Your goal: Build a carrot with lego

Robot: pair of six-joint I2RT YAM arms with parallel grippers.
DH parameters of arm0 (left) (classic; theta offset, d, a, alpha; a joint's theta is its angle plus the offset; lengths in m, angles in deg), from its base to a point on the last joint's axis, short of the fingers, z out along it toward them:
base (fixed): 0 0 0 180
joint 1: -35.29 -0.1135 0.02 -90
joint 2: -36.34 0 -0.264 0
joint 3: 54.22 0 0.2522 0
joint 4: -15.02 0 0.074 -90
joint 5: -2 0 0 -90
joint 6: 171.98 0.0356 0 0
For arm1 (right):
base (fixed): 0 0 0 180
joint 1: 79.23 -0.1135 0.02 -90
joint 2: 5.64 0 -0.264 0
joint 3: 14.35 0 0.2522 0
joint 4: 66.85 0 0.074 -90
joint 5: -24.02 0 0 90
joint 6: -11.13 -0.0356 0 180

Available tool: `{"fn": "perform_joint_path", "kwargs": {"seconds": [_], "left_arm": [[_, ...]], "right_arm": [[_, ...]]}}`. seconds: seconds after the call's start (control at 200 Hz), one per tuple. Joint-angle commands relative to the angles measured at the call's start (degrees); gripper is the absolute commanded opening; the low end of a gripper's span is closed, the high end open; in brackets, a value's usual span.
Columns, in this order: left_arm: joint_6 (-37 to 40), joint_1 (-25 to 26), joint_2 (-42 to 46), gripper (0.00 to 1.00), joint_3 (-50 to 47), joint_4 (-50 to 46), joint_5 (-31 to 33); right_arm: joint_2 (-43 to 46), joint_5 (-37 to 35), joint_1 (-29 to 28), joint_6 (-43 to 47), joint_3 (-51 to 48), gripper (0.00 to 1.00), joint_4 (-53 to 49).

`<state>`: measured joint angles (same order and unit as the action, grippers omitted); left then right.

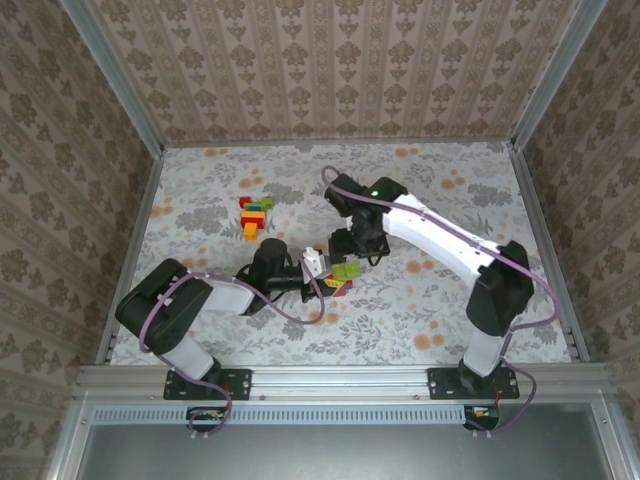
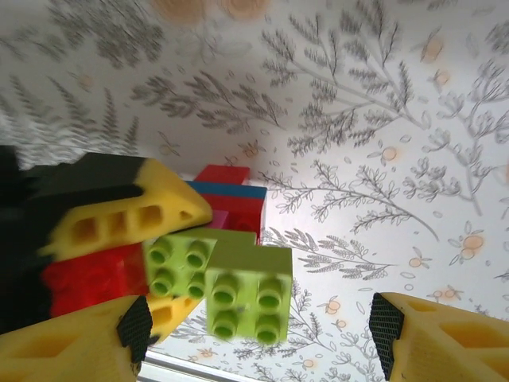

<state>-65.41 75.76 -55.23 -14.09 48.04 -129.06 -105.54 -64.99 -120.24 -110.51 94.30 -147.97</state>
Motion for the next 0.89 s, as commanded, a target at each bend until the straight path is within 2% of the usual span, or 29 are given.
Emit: {"fn": "perform_joint_path", "kwargs": {"seconds": [0.0, 0.21, 0.495, 0.68, 0.89], "left_arm": [[1.3, 0.1, -1.9, 0.18, 0.2, -8.5, 2.8], [-3.7, -1.2, -3.4, 0.16, 5.3, -16.5, 3.0], [-9.0, -2.4, -8.3, 0.15, 24.6, -47.6, 3.8], [-14.8, -7.2, -13.1, 0.14, 33.7, -57.4, -4.8], [-14.2, -11.6, -15.9, 0.15, 44.8, -71.0, -7.6]], "right_arm": [[8.7, -3.2, 2.2, 1.6, 1.0, 0.76, 0.0], [21.7, -3.5, 8.9, 2.8, -7.6, 0.76, 4.9], [30.6, -4.2, 11.6, 4.6, -19.4, 0.76, 10.8], [33.2, -1.1, 12.4, 4.7, -27.6, 0.76, 17.3], [34.0, 1.2, 12.5, 5.7, -33.0, 0.76, 22.1]]}}
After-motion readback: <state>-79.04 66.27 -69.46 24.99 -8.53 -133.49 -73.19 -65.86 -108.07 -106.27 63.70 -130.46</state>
